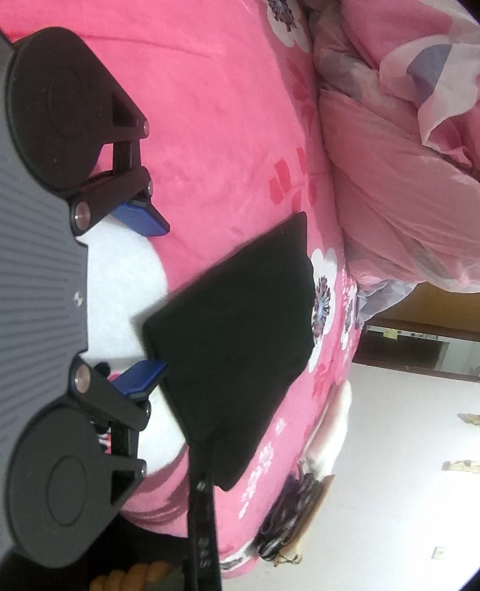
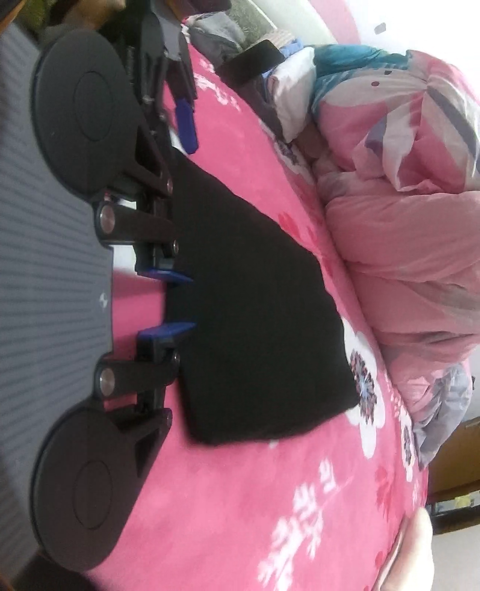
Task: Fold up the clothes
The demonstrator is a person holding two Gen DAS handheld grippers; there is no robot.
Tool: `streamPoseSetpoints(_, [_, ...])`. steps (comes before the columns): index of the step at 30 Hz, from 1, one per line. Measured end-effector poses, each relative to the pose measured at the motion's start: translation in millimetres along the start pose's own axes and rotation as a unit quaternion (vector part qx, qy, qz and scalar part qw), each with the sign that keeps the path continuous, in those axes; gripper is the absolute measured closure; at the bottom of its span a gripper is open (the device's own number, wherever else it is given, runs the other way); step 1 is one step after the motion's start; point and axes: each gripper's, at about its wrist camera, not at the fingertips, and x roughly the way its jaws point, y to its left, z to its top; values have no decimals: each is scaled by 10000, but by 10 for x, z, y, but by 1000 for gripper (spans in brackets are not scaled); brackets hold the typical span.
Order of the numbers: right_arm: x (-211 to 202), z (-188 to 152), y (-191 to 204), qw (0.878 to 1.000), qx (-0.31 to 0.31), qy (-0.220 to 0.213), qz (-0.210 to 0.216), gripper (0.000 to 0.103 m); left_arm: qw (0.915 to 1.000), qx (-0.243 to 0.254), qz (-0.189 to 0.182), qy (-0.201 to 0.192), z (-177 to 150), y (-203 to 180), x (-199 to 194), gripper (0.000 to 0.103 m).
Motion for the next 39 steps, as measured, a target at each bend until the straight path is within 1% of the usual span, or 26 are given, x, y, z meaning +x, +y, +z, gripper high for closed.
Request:
streamPoseSetpoints(1, [-45, 14, 10, 10000, 31, 73, -34, 79, 10000, -59, 5, -62, -7, 15, -41, 28])
streamPoseSetpoints(6, [-91, 222, 139, 9987, 218, -183, 423, 79, 9986, -269, 179, -416, 45, 90, -222, 28])
streamPoseSetpoints(8, [120, 274, 288, 9978, 23, -192, 636, 79, 9980, -318, 354, -413, 100, 120, -227, 28])
streamPoseSetpoints(11, [432, 227, 439, 9961, -209, 29, 856, 79, 9966, -320, 634, -418, 160, 159, -241, 28])
streamPoseSetpoints(13, [422, 224, 465, 9954, -258, 34, 925, 80, 9952, -310, 820, -428, 174, 201, -246, 28])
streamPoseSetpoints(15, [411, 222, 491, 9946, -306, 39, 993, 80, 9944, -330, 912, -411, 174, 253, -236, 28])
streamPoseSetpoints(21, [380, 214, 571, 9918, -453, 54, 1198, 81, 9925, -448, 1067, -402, 215, 385, -158, 28])
streamPoseSetpoints(24, [377, 206, 608, 9901, -520, 74, 1305, 81, 9918, -486, 1102, -436, 268, 387, -139, 28])
streamPoseSetpoints(28, [668, 86, 613, 9858, -474, 375, 1564, 81, 9921, -364, 1104, -473, 348, 330, -68, 28])
streamPoseSetpoints(29, [676, 8, 604, 9847, -485, 432, 1618, 81, 9922, -328, 1101, -483, 368, 314, -47, 28])
streamPoseSetpoints(31, [544, -125, 561, 9808, -597, 311, 1832, 81, 9926, -244, 1065, -527, 412, 272, 6, 28])
streamPoseSetpoints(32, [482, -153, 521, 9790, -617, 328, 1916, 81, 9929, -198, 1033, -555, 434, 246, 37, 28])
streamPoseSetpoints(34, [359, -170, 363, 9806, -480, 292, 1880, 81, 9939, -109, 926, -590, 468, 185, 95, 28])
streamPoseSetpoints(37, [172, -49, 60, 9864, 11, -86, 1643, 80, 9956, 42, 760, -550, 457, 59, 187, 28])
streamPoseSetpoints(39, [80, 46, -172, 9862, 434, -452, 1530, 79, 9965, 147, 649, -500, 434, -34, 249, 28])
